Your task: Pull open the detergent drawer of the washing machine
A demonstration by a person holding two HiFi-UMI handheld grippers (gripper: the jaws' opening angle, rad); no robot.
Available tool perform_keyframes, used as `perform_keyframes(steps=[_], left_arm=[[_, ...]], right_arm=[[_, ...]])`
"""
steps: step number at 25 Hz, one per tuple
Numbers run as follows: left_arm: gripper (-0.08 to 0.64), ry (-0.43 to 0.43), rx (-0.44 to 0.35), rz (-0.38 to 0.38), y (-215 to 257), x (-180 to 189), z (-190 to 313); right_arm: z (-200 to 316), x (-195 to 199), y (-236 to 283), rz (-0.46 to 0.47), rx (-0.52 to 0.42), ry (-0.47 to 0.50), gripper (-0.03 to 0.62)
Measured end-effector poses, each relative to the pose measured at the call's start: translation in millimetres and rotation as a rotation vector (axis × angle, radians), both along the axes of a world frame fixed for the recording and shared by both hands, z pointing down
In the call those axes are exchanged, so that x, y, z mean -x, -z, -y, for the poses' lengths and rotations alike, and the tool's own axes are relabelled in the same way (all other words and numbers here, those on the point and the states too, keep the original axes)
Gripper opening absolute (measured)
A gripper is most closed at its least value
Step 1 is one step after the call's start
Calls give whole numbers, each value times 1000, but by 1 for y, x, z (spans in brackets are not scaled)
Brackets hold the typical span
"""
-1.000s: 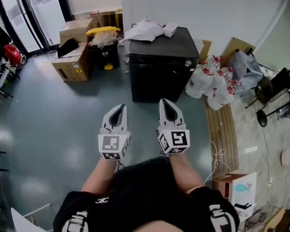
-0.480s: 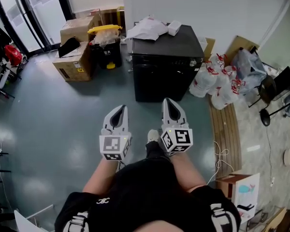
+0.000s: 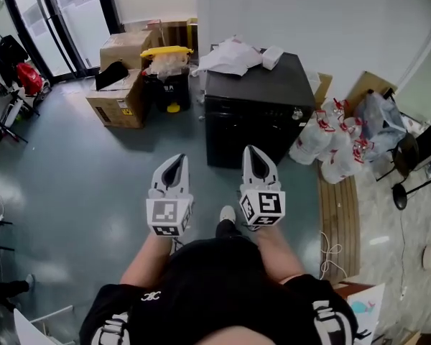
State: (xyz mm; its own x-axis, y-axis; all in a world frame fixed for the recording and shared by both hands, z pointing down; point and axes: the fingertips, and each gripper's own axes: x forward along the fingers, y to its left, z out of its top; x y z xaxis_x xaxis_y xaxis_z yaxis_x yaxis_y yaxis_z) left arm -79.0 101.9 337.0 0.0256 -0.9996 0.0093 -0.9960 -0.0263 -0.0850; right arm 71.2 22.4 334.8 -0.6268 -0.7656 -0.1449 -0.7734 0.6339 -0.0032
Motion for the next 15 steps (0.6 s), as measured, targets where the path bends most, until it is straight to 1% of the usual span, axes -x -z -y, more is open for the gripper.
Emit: perform_keyframes(steps=[7, 11, 15], left_arm=[[0, 33, -16, 40, 26, 11, 82], [0, 48, 4, 36, 25, 10, 126], [0, 49, 27, 30, 23, 7, 167]], right_arm=[[85, 14, 18, 32, -4, 27, 3], [131, 12, 16, 43, 20, 18, 3], [171, 13, 7, 41, 54, 33, 2]])
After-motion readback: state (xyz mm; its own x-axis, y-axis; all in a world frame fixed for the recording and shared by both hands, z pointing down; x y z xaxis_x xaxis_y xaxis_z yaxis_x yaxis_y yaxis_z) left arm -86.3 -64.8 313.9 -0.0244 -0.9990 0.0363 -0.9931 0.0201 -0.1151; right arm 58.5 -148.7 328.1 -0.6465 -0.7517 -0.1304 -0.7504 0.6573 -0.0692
